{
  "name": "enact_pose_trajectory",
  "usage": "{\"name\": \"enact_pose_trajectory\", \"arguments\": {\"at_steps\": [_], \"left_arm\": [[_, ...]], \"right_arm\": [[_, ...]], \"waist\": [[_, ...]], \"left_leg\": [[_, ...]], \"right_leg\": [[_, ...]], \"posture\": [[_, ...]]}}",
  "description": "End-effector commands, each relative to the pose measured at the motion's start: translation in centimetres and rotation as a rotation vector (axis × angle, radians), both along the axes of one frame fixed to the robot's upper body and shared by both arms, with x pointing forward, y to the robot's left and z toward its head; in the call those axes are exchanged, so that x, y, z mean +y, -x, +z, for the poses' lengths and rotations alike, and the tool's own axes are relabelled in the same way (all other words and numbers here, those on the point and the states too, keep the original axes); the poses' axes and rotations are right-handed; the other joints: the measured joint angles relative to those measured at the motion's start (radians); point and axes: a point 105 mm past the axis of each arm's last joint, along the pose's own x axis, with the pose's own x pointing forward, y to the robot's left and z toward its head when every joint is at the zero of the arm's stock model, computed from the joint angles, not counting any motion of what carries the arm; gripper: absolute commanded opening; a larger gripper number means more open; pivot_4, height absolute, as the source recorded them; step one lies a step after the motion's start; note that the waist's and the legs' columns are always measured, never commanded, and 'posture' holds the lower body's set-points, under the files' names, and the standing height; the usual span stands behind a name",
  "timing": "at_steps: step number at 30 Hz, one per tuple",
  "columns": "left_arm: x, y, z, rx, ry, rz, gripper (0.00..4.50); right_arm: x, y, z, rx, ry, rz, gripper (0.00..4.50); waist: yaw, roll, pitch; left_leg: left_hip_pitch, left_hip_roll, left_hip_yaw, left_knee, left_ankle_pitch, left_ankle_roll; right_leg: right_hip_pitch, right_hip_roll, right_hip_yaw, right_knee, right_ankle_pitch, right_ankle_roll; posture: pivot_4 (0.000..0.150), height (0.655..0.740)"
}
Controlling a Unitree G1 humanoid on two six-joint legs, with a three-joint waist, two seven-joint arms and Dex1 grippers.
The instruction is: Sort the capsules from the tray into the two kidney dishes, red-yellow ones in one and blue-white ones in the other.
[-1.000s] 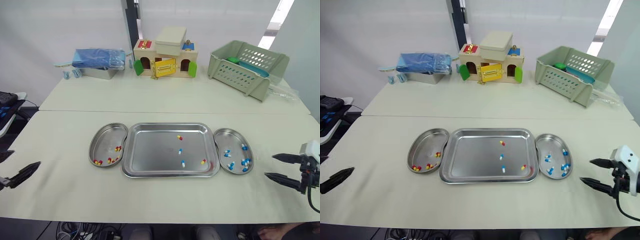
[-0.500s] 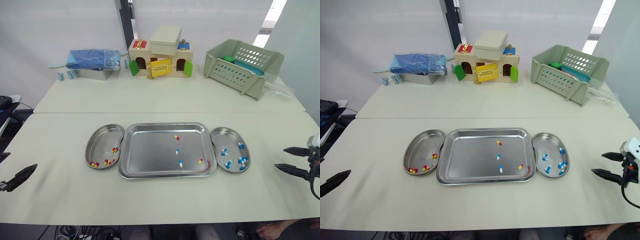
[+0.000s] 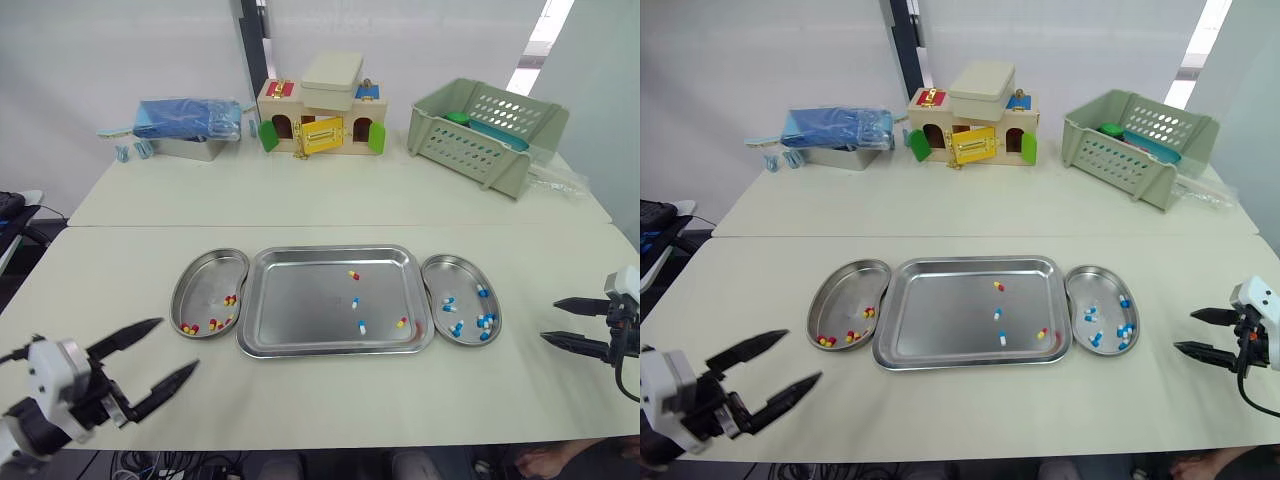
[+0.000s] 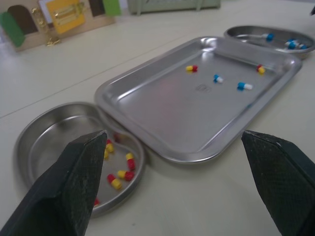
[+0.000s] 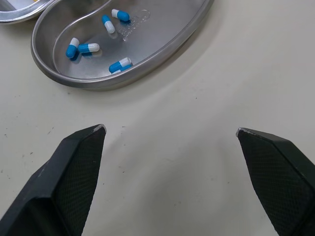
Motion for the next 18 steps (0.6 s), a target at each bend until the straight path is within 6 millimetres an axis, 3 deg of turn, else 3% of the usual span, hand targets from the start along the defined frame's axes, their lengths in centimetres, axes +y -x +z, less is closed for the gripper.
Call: {"name": "enact_pose_trajectory", "arguments": {"at_steps": [1, 6, 11, 13, 18], "left_arm": [[-2.6, 1.5, -0.3, -0.091, 0.033, -0.107, 4.48], [-5.0, 3.4, -2.2, -0.162, 0.101, -0.178, 4.48], [-5.8, 4.0, -3.8, -0.145, 0.148, -0.185, 4.48], [-5.9, 3.8, -4.0, -0.155, 0.153, -0.188, 4.48], [-6.1, 3.3, -4.2, -0.168, 0.159, -0.194, 4.48]], "right_arm": [[1.0, 0.0, 1.9, -0.047, 0.002, 0.034, 4.50], [4.1, 2.0, 3.1, -0.013, -0.049, 0.080, 4.50], [9.7, 3.0, 5.4, -0.063, -0.064, 0.162, 4.50], [12.9, 3.2, 6.2, -0.068, -0.094, 0.210, 4.50], [18.4, 2.7, 5.7, -0.104, -0.095, 0.245, 4.50]], "waist": [[0.001, 0.001, 0.000], [0.009, 0.002, -0.001], [-0.003, 0.006, -0.003], [-0.003, 0.006, -0.003], [-0.001, 0.005, -0.003]], "left_leg": [[0.000, 0.000, 0.000, 0.000, 0.000, 0.000], [0.000, 0.000, 0.000, 0.000, 0.000, 0.000], [-0.001, -0.001, 0.001, 0.000, -0.001, 0.001], [-0.001, -0.001, 0.001, 0.000, -0.001, 0.001], [-0.002, -0.001, -0.001, -0.001, -0.001, 0.001]], "right_leg": [[0.000, 0.000, 0.000, 0.000, 0.000, 0.000], [0.001, 0.000, 0.000, -0.002, 0.000, 0.000], [0.001, 0.000, 0.003, -0.005, 0.001, 0.002], [0.001, 0.000, 0.002, -0.005, 0.001, 0.002], [0.001, 0.000, 0.001, -0.007, 0.001, 0.002]], "posture": [[0.150, 0.7400], [0.150, 0.7400], [0.150, 0.7400], [0.150, 0.7400], [0.150, 0.7400]]}}
